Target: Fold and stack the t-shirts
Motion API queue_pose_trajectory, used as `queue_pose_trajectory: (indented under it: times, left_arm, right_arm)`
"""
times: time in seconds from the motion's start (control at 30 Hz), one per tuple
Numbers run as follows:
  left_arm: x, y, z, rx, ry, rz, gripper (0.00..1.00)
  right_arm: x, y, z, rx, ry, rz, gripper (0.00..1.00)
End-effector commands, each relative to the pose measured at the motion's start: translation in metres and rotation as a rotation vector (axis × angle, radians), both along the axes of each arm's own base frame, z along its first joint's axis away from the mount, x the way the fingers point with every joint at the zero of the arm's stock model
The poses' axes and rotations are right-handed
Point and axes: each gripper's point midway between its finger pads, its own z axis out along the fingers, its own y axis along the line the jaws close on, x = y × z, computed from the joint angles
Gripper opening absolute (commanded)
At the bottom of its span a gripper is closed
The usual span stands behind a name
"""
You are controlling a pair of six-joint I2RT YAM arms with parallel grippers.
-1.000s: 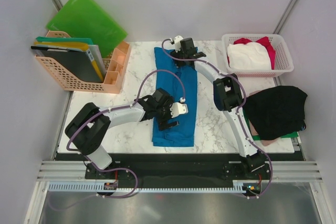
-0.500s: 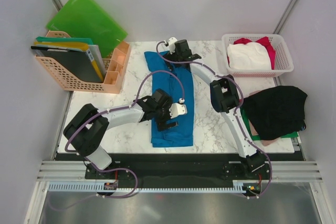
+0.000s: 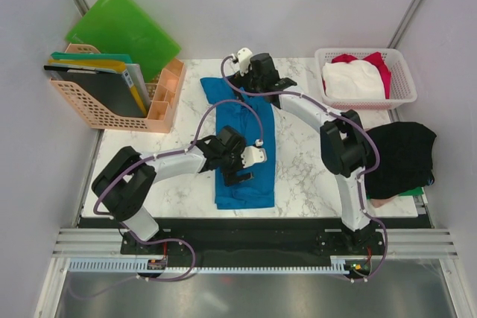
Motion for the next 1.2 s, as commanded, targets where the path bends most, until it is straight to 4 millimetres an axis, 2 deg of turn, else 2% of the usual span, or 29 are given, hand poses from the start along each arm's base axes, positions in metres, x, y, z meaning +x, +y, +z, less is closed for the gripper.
queue_pose_trajectory:
  times: [0.0, 0.1, 0.13, 0.17, 0.2, 0.23, 0.27, 0.3, 0.37, 0.4, 0.43, 0.57, 0.67, 0.77, 0.83, 0.93, 1.07, 1.1, 1.17]
  left_arm:
    - [-0.005, 0.006, -0.015, 0.07, 0.012, -0.028, 1.0]
    - [-0.006, 0.007, -0.012, 0.07, 0.003, -0.033, 1.0]
    - [-0.006, 0.008, -0.011, 0.074, -0.002, -0.029, 1.0]
    - [-0.006, 0.009, -0.01, 0.073, -0.007, -0.027, 1.0]
    - [-0.006, 0.011, -0.007, 0.073, -0.015, -0.024, 1.0]
    - [-0.004, 0.013, -0.005, 0.075, -0.028, -0.014, 1.0]
    - [-0.004, 0.015, -0.003, 0.078, -0.037, -0.011, 1.0]
    - [-0.004, 0.017, -0.002, 0.078, -0.045, -0.006, 1.0]
    - [0.004, 0.019, 0.009, 0.071, -0.1, 0.022, 1.0]
    - [0.012, 0.018, 0.016, 0.057, -0.145, 0.04, 1.0]
    - [0.022, 0.022, 0.027, 0.056, -0.209, 0.07, 1.0]
    - [0.038, 0.019, 0.065, -0.006, -0.313, 0.091, 1.0]
    - [0.035, 0.016, 0.09, -0.063, -0.338, 0.079, 1.0]
    - [0.025, 0.016, 0.102, -0.109, -0.331, 0.064, 1.0]
    - [0.022, 0.018, 0.102, -0.103, -0.315, 0.074, 1.0]
    - [0.022, 0.022, 0.1, -0.103, -0.328, 0.087, 1.0]
    - [0.028, 0.033, 0.101, -0.072, -0.387, 0.107, 1.0]
    - [0.028, 0.036, 0.101, -0.061, -0.41, 0.097, 1.0]
    - [0.03, 0.043, 0.1, -0.041, -0.434, 0.11, 1.0]
  right_arm:
    - [0.009, -0.006, 0.033, 0.041, -0.096, -0.041, 0.98]
    - [0.014, -0.002, 0.014, -0.002, -0.042, -0.027, 0.98]
    - [0.011, 0.004, 0.01, 0.002, -0.004, 0.005, 0.98]
    - [-0.004, 0.001, -0.01, -0.045, 0.106, 0.028, 0.98]
    - [0.002, 0.011, -0.004, -0.037, 0.127, 0.047, 0.98]
    - [-0.002, 0.011, -0.008, -0.045, 0.181, 0.048, 0.98]
    - [-0.017, 0.003, -0.02, -0.084, 0.278, 0.033, 0.98]
    - [-0.017, 0.002, -0.018, -0.082, 0.293, 0.012, 0.98]
    - [-0.016, -0.005, -0.018, -0.082, 0.283, -0.036, 0.98]
    - [-0.028, -0.012, -0.026, -0.099, 0.296, -0.029, 0.98]
    - [-0.025, -0.01, -0.023, -0.083, 0.264, -0.028, 0.98]
    - [-0.036, -0.017, -0.043, -0.149, 0.317, -0.012, 0.98]
    - [-0.03, -0.017, -0.049, -0.171, 0.331, -0.02, 0.98]
    - [-0.018, -0.012, -0.049, -0.153, 0.288, -0.038, 0.98]
    - [-0.01, -0.005, -0.047, -0.132, 0.264, -0.028, 0.98]
    - [0.003, 0.005, -0.057, -0.129, 0.258, -0.019, 0.98]
    - [0.008, 0.013, -0.082, -0.135, 0.278, -0.003, 0.98]
    - [0.007, 0.013, -0.096, -0.144, 0.292, 0.001, 0.98]
    - [0.011, 0.016, -0.105, -0.144, 0.283, 0.003, 0.98]
